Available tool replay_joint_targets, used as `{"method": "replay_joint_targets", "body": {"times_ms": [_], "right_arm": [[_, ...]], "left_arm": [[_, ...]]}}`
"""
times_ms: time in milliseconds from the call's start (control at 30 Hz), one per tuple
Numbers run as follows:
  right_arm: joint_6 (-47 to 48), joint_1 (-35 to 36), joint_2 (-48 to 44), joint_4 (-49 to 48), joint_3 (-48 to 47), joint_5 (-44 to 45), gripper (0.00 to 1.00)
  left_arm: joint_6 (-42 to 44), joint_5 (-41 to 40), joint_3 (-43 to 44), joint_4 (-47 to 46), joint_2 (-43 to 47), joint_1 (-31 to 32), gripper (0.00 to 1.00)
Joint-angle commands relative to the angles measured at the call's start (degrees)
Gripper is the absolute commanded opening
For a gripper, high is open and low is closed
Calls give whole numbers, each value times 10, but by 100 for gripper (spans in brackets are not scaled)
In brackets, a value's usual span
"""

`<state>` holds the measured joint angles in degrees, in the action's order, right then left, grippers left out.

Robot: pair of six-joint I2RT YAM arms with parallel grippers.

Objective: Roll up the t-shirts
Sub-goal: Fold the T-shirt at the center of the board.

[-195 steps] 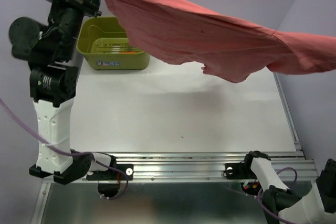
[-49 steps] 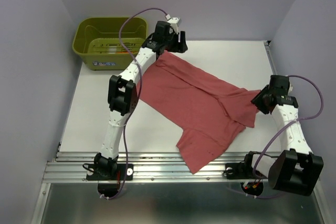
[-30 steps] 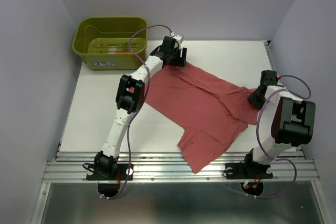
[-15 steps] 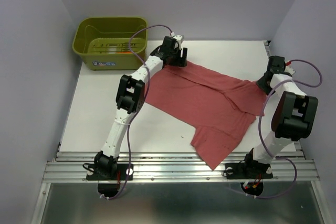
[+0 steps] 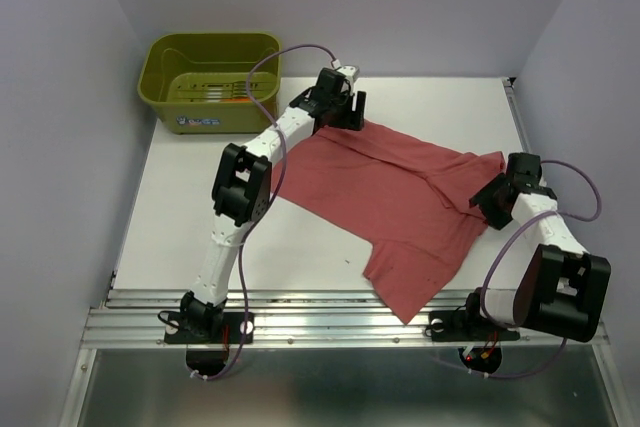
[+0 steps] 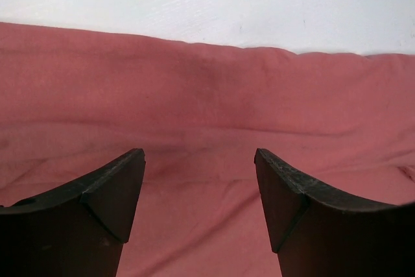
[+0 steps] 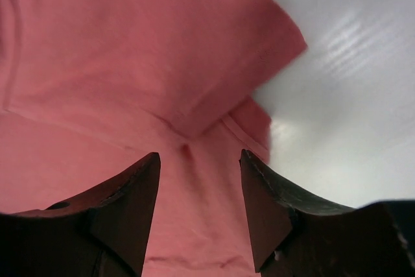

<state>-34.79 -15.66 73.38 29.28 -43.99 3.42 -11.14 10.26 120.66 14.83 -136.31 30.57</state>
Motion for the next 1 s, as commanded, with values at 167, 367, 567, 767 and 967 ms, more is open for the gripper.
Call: {"method": "replay_joint_targets", "body": {"times_ms": [167,367,567,767,967], "right_arm": [[-10,0,25,23,28,15,55],[-21,0,43,-8,52,16,47],[-27,0,58,-7,51,22,40],[-33,0,80,-7,44,35,21],[-29,0,49,39,28,70,1]], "left_arm": [[0,-44,53,32,-34,-2,80],[3,-55,59,38,-62,-11,80],[-8,-56,77,50,-90,-35,80],[-17,-54,84,53,-107,-53,80],[-16,-56,85,58,-113,-67,80]]}}
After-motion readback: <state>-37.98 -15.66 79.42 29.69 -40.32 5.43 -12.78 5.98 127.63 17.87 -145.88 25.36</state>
